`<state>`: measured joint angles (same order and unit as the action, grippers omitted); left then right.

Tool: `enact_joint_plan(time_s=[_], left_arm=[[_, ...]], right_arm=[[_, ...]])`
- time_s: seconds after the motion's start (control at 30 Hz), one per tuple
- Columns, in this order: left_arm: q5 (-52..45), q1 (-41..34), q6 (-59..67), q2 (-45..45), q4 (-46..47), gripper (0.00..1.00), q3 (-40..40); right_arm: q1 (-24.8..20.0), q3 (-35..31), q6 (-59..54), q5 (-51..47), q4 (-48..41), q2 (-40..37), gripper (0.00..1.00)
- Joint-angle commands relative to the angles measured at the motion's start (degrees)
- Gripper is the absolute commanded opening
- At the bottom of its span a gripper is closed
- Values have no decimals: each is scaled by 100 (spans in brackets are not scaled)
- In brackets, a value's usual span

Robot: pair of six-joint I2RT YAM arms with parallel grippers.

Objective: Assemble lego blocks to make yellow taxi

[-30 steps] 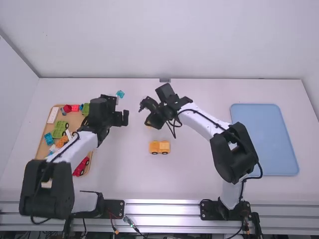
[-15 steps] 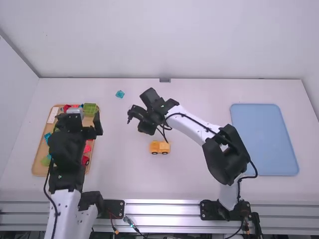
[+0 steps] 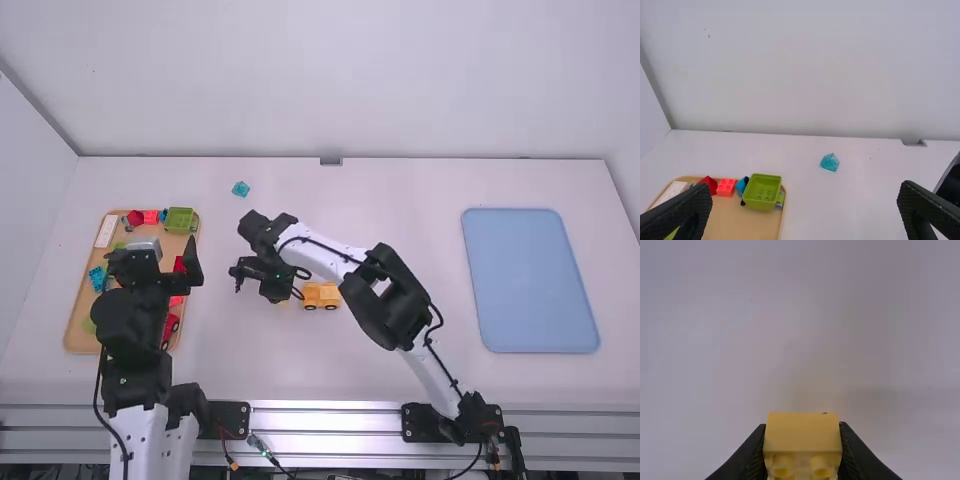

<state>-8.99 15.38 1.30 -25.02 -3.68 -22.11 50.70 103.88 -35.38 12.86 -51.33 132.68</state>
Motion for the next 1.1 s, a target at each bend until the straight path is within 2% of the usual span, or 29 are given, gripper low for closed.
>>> enact_joint_plan(time_s=[0.0, 0.17, 0.43, 0.47, 0.5, 0.53, 0.57, 0.77, 0.93, 1.07], left_arm=[[-63, 46, -44, -63, -50, 99, 39], [-66, 26, -48, -212, -136, 99, 39], [-85, 0, -48, -295, -173, 99, 39], [-120, 4, -46, -295, -173, 99, 39], [-181, 11, -42, -295, -175, 99, 39], [-245, 2, -44, -295, -175, 99, 39], [-245, 0, -44, -295, -175, 99, 39], [-199, 0, -96, -295, -348, 99, 57], [-216, 0, -682, -295, -168, 99, 66], [-214, 0, -837, -295, -127, 99, 87]], right_arm=[[79, 179, -52, -247, -15, 103, 7], [98, 179, -48, -262, 55, 111, 10], [31, -35, -50, -225, 328, 116, 38], [31, -52, -50, -225, 358, 116, 44], [31, -52, -74, -225, 372, 116, 55], [33, -39, -92, -225, 393, 116, 92], [33, -33, -90, -225, 404, 116, 97], [-138, 321, -44, -216, 313, 114, 99], [-468, 765, 271, -181, 98, -28, 99], [-894, 750, 391, 518, 448, -540, 99]])
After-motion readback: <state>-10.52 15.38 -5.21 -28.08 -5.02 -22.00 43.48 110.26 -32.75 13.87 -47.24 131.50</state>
